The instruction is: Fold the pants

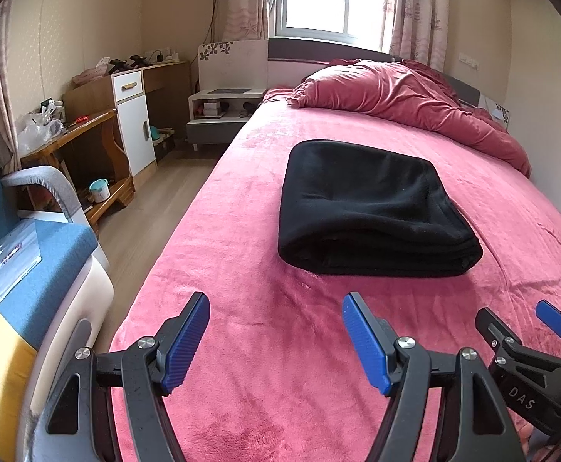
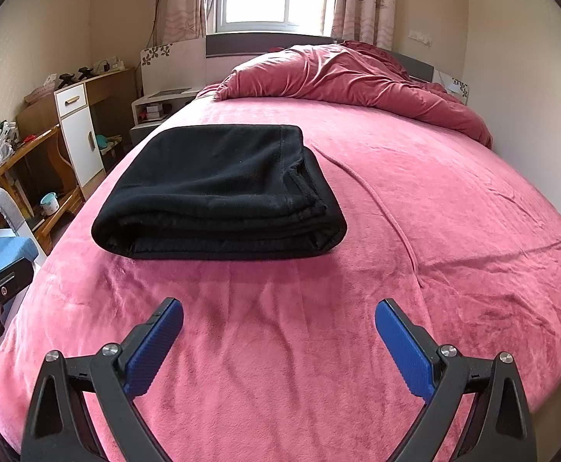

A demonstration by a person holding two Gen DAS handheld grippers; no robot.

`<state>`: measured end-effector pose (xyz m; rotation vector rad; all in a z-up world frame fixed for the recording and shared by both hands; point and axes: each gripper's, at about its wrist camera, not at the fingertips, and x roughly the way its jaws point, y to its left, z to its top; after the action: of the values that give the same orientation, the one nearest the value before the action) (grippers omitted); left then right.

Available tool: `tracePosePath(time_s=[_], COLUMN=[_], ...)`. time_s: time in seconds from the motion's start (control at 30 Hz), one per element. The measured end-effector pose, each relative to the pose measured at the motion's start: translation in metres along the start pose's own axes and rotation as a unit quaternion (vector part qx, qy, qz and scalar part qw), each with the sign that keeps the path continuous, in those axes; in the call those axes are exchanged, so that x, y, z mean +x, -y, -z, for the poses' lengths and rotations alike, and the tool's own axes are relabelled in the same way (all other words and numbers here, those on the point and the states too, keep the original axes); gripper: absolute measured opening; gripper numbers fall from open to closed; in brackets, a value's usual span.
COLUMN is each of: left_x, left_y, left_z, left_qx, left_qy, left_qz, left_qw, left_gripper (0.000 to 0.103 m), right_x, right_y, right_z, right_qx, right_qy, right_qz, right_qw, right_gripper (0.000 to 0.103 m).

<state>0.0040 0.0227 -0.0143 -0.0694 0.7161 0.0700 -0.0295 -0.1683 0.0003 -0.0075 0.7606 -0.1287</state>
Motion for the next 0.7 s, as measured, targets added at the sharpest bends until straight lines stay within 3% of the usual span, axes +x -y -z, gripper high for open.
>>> tracePosePath(time_s=[0.7], left_x=[0.0008], left_y=[0.0018], left_z=[0.0], left_qx=[0.001], left_qy=[-0.003], left_qz=[-0.002], left_qw=[1.0], left_gripper=[0.073], right_x=[0.001], right_y=[0.0005], right_z=[-0.0013], right_qx=[-0.006], right_qy=[0.0], right_qz=[-0.004], right_qw=[1.0], right_gripper=[0.1])
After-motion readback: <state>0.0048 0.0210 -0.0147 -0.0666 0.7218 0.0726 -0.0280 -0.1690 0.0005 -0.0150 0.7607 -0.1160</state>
